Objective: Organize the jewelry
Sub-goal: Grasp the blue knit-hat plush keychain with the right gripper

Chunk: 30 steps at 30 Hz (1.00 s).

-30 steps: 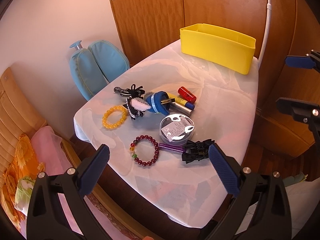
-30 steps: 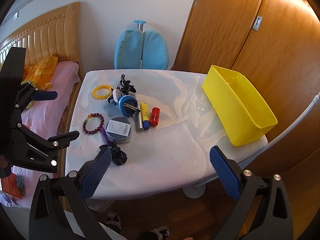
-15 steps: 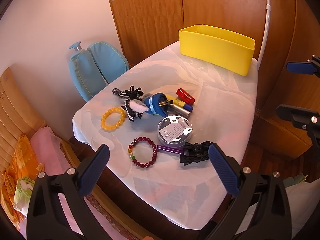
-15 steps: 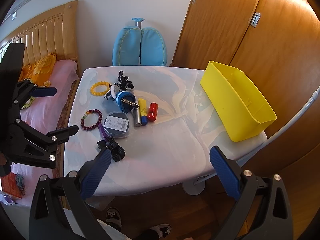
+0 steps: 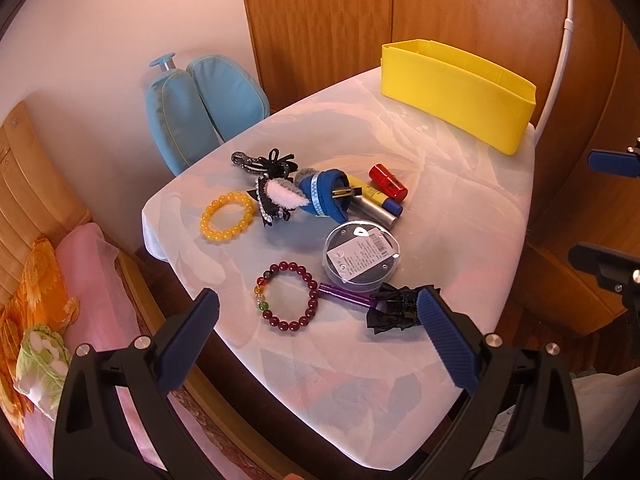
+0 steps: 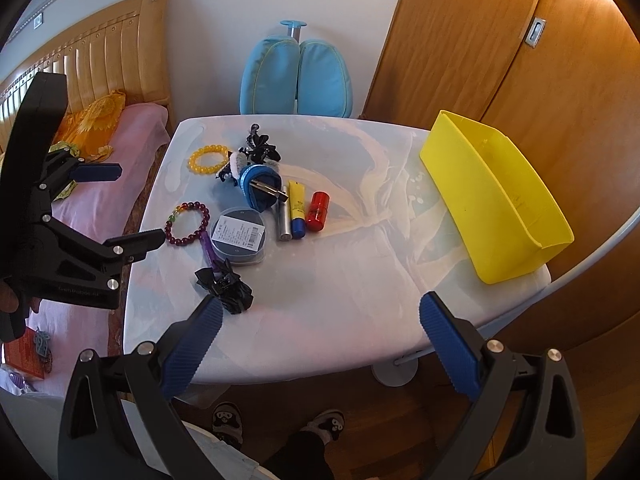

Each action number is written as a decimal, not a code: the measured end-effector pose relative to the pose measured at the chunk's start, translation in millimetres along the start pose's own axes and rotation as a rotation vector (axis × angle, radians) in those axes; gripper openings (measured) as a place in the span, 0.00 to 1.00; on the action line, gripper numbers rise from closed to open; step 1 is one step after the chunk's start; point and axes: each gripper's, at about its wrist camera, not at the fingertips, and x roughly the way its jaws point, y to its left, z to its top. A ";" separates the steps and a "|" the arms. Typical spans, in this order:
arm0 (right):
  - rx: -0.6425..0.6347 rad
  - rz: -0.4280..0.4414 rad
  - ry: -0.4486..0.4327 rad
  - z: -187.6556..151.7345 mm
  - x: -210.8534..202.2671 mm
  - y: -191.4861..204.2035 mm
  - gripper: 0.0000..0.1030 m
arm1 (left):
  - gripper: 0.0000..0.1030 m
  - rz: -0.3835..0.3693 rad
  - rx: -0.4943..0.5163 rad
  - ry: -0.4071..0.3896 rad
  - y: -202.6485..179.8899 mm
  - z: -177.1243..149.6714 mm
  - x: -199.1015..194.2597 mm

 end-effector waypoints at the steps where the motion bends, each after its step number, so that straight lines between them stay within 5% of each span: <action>1: -0.003 0.012 0.005 1.2 5.0 -2.6 0.97 | 0.94 0.008 -0.006 0.007 -0.7 1.8 3.5; 12: -0.080 0.168 0.065 45.3 96.7 -53.5 0.97 | 0.94 0.109 -0.095 0.072 -10.6 37.5 46.6; 17: -0.166 0.222 0.095 63.3 140.7 -62.2 0.97 | 0.94 0.153 -0.216 0.103 -6.7 49.8 66.4; 24: -0.235 0.314 0.081 81.5 163.1 -30.6 0.97 | 0.94 0.143 -0.174 0.181 6.3 29.6 81.5; 30: -0.313 0.382 0.080 93.5 171.4 23.5 0.97 | 0.94 0.186 -0.219 0.153 52.3 19.9 71.2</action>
